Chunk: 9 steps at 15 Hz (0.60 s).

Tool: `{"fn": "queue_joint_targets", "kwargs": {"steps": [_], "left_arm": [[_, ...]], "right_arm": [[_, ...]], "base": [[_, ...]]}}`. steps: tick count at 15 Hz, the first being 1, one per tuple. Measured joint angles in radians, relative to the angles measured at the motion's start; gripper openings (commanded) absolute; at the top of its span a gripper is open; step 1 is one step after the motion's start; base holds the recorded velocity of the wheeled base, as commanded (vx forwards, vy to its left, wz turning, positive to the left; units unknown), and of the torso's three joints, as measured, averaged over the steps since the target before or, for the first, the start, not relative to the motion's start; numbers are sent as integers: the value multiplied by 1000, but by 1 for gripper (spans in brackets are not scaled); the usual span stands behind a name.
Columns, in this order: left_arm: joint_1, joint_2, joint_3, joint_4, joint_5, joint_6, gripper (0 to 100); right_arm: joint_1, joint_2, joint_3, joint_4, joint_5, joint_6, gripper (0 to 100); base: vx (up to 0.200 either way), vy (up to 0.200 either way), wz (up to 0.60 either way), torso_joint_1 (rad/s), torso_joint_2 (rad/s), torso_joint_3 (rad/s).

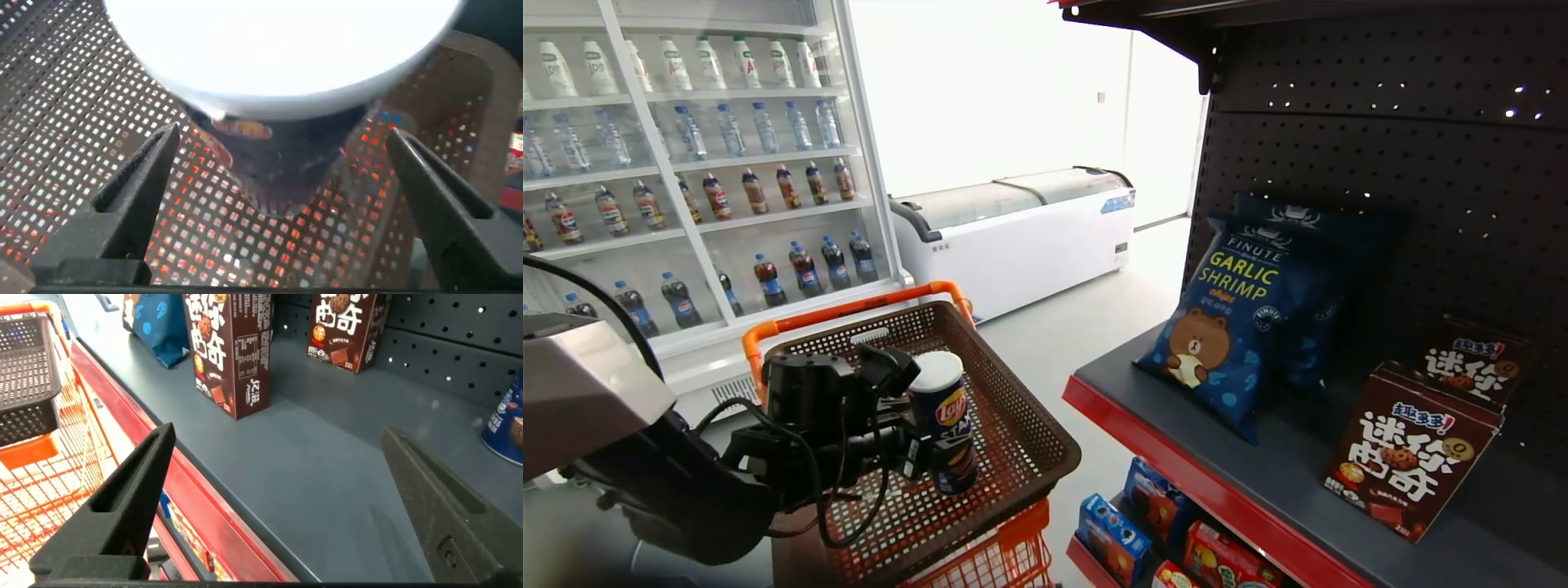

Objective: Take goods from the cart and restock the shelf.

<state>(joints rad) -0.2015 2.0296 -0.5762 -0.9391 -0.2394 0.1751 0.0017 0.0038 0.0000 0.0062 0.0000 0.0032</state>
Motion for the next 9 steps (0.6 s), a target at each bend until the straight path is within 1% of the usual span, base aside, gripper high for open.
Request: {"fn": "queue_joint_targets", "kwargs": {"steps": [3, 6, 9], "left_arm": [[-4, 76, -62, -52, 1, -1, 100], [-18, 127, -151, -60, 1, 0, 100], [-34, 155, -189, -50, 2, 1, 100]], "right_arm": [[-1, 0, 0, 0, 0, 0, 100], [0, 0, 0, 0, 0, 0, 100], [0, 0, 0, 0, 0, 0, 100]], "base": [[0, 0, 0, 0, 0, 0], [0, 0, 0, 0, 0, 0], [0, 0, 0, 0, 0, 0]]}}
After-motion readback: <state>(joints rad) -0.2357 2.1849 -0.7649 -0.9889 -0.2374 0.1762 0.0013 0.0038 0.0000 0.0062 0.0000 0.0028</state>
